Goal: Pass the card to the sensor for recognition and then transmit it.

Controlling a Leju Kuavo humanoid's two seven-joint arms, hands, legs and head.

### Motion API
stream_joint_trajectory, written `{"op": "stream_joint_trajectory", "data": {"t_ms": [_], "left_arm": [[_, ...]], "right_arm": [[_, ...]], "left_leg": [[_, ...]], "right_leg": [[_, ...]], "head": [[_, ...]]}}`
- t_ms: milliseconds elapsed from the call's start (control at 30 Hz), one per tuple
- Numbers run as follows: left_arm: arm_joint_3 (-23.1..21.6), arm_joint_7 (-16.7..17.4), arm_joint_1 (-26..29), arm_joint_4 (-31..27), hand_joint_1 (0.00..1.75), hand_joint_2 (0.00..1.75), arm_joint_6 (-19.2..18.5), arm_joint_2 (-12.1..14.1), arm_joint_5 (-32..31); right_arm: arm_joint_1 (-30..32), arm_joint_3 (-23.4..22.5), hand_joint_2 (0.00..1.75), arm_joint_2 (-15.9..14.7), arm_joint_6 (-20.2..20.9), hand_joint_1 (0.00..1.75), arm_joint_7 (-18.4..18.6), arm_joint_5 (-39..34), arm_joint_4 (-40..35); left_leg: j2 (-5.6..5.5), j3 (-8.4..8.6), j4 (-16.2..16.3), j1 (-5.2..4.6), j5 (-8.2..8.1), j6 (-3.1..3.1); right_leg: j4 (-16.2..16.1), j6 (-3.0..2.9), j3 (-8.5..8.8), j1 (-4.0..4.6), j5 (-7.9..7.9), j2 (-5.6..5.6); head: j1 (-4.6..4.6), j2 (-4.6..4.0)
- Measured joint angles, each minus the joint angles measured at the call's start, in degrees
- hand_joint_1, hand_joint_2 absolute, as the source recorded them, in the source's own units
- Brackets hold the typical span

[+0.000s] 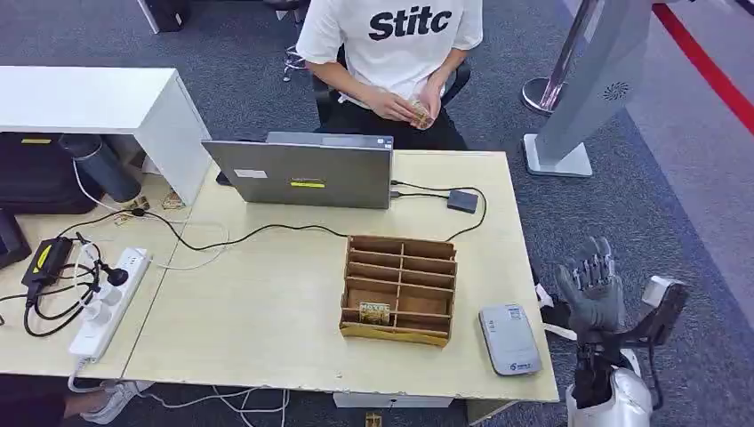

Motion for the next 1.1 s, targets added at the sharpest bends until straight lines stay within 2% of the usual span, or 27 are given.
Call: {"op": "stream_joint_trajectory", "data": {"t_ms": [133, 300, 1100], "left_arm": [[2.22, 0.24, 0.08, -2.62, 0.0, 1.75, -0.26, -1.63, -0.57], [3.45, 0.24, 0.15, -4.3, 0.0, 1.75, -0.28, -2.6, -0.72], [4.5, 0.22, 0.15, -6.09, 0.0, 1.75, -0.87, -3.56, -1.92]], "right_arm": [[1.16, 2.22, 1.75, 0.68, -0.09, 0.0, -0.35, 0.59, -6.08], [1.98, 3.12, 1.75, 0.98, -0.07, 0.0, -0.41, 0.59, -9.36], [2.56, 4.17, 1.75, 1.14, 0.39, 0.0, -1.03, 1.07, -11.7]], "left_leg": [[-0.02, 0.0, 0.0, 0.0, 0.0, 0.01], [-0.01, 0.0, 0.01, -0.03, 0.0, 0.01], [-0.01, 0.0, 0.0, -0.02, 0.0, 0.01]], "right_leg": [[-0.01, 0.0, 0.01, -0.01, 0.0, 0.0], [-0.01, 0.01, 0.01, -0.01, 0.01, -0.01], [-0.01, 0.01, 0.01, -0.01, 0.01, -0.01]], "head": [[0.02, 0.0], [0.0, 0.0], [0.0, 0.0]]}}
